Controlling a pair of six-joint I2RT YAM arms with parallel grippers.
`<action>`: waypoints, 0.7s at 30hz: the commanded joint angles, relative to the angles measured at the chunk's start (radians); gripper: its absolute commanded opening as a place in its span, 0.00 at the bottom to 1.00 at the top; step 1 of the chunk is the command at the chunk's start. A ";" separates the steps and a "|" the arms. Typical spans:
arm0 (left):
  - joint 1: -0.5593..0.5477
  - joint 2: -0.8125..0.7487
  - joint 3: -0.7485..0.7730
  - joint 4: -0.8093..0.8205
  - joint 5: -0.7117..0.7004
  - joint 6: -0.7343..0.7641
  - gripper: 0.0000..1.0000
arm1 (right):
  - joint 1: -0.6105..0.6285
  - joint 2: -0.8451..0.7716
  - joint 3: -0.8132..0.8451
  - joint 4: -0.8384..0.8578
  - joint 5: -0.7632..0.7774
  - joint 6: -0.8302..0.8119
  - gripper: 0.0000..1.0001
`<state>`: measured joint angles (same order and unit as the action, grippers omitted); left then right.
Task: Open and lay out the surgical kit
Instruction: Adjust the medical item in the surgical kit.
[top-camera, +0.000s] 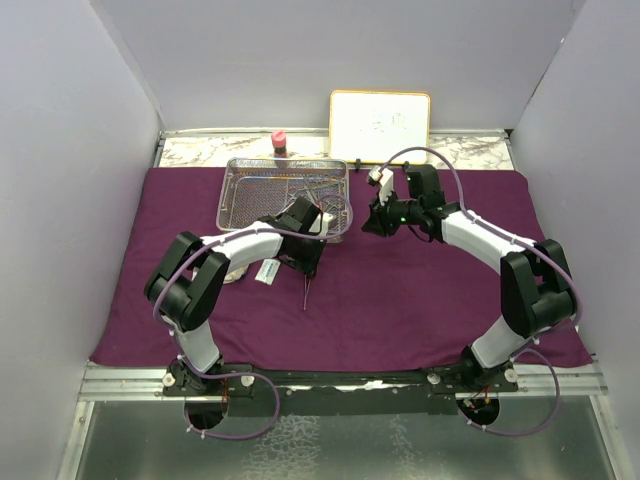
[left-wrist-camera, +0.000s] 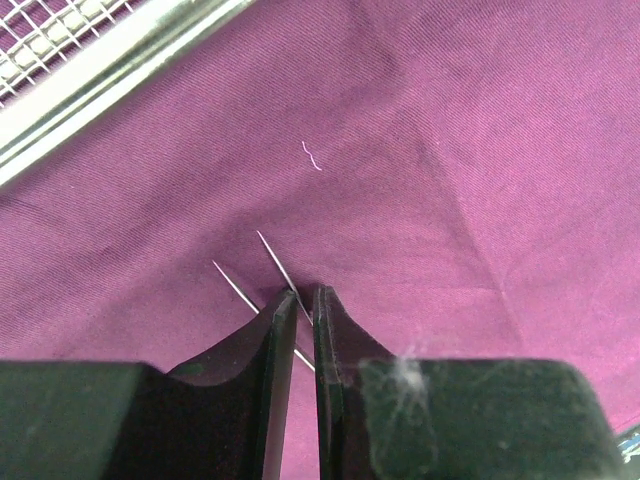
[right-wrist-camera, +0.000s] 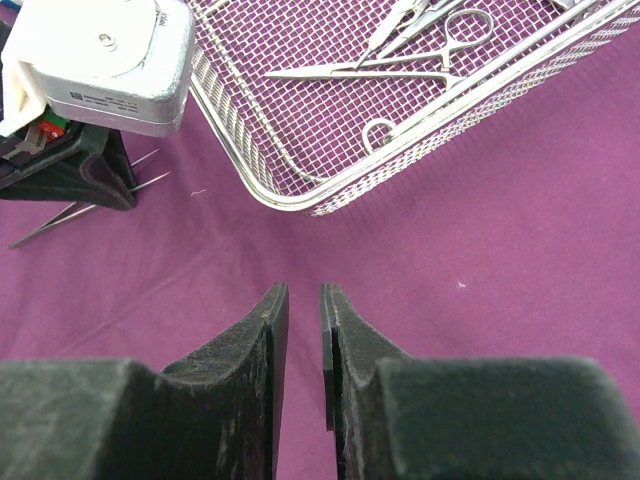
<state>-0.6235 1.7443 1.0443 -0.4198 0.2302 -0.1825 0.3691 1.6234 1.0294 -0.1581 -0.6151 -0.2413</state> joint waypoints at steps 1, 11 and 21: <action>-0.007 0.026 -0.032 -0.025 -0.033 -0.021 0.14 | -0.006 0.010 0.034 0.000 0.009 -0.015 0.19; -0.005 -0.039 -0.060 0.000 -0.010 -0.043 0.00 | -0.006 0.024 0.040 -0.003 0.009 -0.016 0.19; -0.003 -0.086 -0.082 -0.001 0.026 -0.048 0.00 | -0.006 0.021 0.040 -0.004 0.018 -0.021 0.19</action>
<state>-0.6235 1.7084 0.9951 -0.3870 0.2264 -0.2260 0.3691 1.6367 1.0443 -0.1646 -0.6147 -0.2424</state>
